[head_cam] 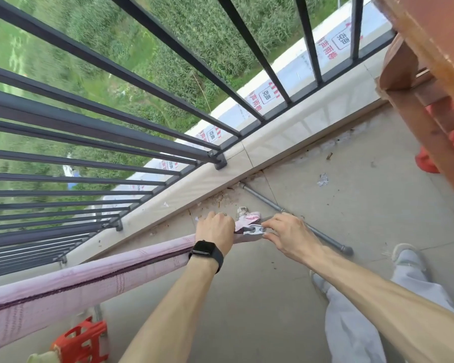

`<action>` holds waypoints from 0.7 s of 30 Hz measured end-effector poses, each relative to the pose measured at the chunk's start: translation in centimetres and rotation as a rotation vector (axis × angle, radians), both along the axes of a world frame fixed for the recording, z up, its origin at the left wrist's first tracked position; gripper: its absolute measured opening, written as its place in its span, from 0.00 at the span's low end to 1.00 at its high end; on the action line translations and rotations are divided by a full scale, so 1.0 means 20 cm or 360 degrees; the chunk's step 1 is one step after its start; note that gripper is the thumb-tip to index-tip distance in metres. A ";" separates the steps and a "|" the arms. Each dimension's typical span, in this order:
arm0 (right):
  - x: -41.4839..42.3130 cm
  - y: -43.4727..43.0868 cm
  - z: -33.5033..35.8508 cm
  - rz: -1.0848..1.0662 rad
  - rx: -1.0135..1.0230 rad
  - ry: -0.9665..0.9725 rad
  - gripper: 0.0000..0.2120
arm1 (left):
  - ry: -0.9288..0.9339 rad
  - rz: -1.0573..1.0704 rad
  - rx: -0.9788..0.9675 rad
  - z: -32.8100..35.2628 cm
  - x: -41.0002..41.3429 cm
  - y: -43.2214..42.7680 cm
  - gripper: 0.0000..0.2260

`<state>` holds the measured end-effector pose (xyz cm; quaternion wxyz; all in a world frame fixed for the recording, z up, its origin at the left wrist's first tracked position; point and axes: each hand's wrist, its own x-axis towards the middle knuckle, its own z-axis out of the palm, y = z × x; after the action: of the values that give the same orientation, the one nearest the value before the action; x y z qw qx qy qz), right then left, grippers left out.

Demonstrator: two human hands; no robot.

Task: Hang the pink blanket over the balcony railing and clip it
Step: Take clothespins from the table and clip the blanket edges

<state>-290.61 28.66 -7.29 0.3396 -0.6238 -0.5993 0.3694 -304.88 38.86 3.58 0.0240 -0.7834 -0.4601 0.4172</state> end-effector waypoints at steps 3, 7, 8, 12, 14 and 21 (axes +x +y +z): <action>0.01 0.03 0.00 0.0033 0.0083 -0.0009 0.08 | -0.0098 -0.0026 0.0028 0.00 -0.01 0.01 0.15; -0.01 0.08 0.00 0.0208 0.0135 -0.0109 0.07 | -0.0075 -0.0188 -0.0049 0.02 0.00 -0.01 0.10; -0.03 0.10 0.00 0.0278 0.0125 -0.0170 0.07 | -0.0072 -0.0195 -0.0030 0.02 0.00 -0.02 0.10; -0.08 0.19 0.02 0.0484 0.0047 -0.0313 0.04 | -0.0031 -0.0267 -0.0046 0.02 0.02 -0.02 0.09; -0.06 0.24 0.05 0.0517 -0.0050 -0.0318 0.04 | -0.0010 -0.0262 -0.0065 0.04 0.04 -0.01 0.08; -0.08 -0.29 0.35 0.0585 -0.0400 -0.0154 0.23 | 0.0202 -0.0179 -0.0148 0.31 0.00 -0.54 0.08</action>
<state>-292.27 22.85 -0.31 0.1570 -0.5584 -0.6679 0.4663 -304.82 28.10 9.80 0.0402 -0.7802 -0.3931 0.4849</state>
